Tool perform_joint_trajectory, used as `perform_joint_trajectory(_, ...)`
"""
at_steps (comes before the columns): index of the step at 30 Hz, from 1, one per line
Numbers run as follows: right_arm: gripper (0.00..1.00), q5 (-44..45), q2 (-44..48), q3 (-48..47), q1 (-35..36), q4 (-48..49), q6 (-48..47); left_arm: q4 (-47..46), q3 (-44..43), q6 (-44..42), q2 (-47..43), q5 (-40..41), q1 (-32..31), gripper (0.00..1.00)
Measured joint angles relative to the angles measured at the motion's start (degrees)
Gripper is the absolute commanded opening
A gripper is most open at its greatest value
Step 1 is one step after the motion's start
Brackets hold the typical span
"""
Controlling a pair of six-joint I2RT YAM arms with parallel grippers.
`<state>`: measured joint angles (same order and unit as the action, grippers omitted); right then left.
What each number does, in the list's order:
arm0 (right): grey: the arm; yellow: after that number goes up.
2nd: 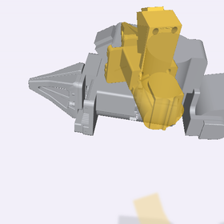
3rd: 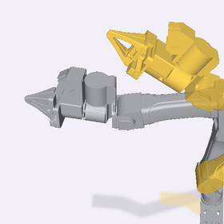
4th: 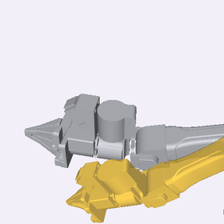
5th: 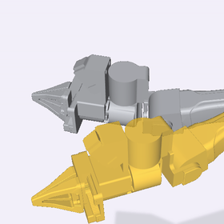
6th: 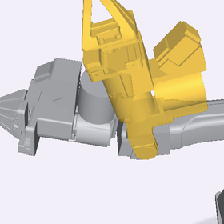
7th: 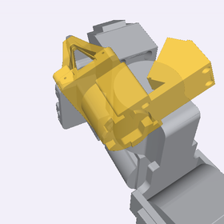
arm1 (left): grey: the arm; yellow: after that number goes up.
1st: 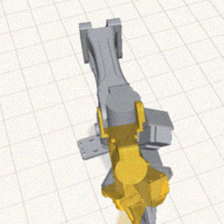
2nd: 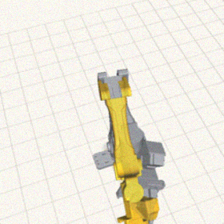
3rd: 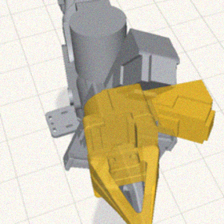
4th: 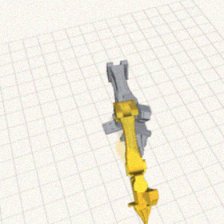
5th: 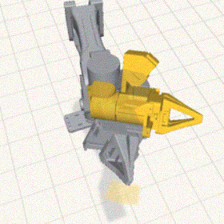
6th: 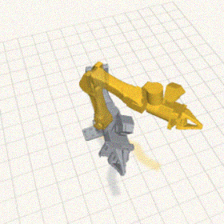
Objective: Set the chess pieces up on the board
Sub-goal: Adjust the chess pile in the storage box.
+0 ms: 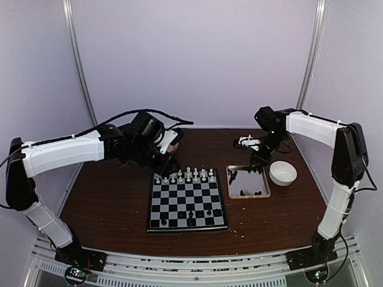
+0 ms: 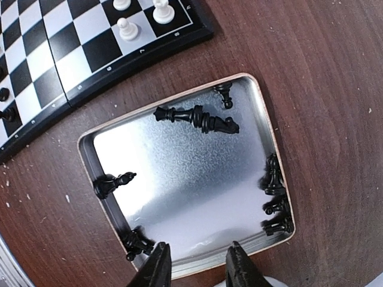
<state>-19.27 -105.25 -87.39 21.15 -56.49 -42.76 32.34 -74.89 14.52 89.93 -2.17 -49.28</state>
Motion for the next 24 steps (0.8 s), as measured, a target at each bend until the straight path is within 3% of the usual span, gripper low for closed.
perform_joint_trajectory(10,0.38,3.78,-7.50,-4.02,2.36,0.57,-18.03,-5.97,2.51,2.95,-0.52,-3.41,0.00,0.42)
perform_joint_trajectory(24,0.40,4.87,-20.15,-15.96,5.79,-2.19,-23.19,-7.91,4.52,4.81,-1.53,-4.52,0.00,0.42)
